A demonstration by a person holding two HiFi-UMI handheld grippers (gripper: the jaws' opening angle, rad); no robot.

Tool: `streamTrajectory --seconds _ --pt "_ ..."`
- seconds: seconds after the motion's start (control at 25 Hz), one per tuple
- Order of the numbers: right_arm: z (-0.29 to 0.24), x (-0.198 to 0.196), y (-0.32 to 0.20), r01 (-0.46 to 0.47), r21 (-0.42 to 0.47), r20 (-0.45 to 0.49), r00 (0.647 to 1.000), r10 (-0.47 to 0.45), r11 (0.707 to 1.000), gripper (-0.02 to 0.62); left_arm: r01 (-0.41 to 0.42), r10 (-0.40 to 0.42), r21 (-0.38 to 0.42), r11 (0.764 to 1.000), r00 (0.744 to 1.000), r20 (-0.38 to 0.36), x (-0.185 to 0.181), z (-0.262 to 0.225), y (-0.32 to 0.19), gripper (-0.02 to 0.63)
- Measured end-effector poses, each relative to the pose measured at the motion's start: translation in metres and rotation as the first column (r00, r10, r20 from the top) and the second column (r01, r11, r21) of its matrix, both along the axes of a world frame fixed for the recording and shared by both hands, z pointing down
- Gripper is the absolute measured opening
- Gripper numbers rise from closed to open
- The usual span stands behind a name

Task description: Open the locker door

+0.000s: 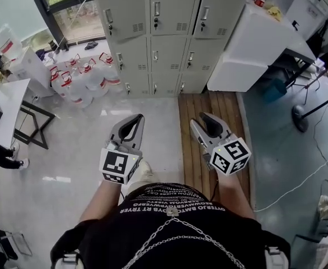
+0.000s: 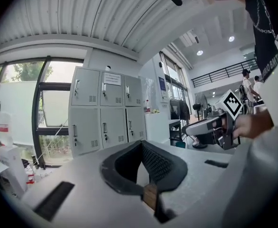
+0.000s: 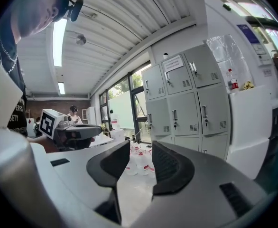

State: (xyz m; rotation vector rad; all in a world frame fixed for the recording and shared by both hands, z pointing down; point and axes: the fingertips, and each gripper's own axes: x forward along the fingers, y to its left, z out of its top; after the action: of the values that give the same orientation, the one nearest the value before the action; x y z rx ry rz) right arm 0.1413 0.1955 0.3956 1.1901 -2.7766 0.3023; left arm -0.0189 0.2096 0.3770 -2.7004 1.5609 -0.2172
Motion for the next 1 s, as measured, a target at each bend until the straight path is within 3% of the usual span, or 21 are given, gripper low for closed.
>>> streamTrajectory --seconds 0.52,0.8,1.0 --pt "-0.004 -0.075 -0.091 0.005 -0.013 -0.004 1.0 -0.005 1.0 0.132 -0.077 0.076 -0.016 0.997 0.997 -0.023 -0.064 0.004 -0.1 0.003" --pt "-0.012 -0.112 -0.122 -0.026 0.01 -0.031 0.999 0.026 1.0 0.132 -0.129 0.129 0.013 0.992 0.991 -0.026 -0.102 -0.004 -0.132 0.003" --pt "-0.01 -0.131 -0.126 -0.037 -0.009 -0.034 0.999 0.036 0.999 0.132 -0.15 0.15 -0.009 0.989 0.988 -0.027 -0.119 0.006 -0.139 0.003"
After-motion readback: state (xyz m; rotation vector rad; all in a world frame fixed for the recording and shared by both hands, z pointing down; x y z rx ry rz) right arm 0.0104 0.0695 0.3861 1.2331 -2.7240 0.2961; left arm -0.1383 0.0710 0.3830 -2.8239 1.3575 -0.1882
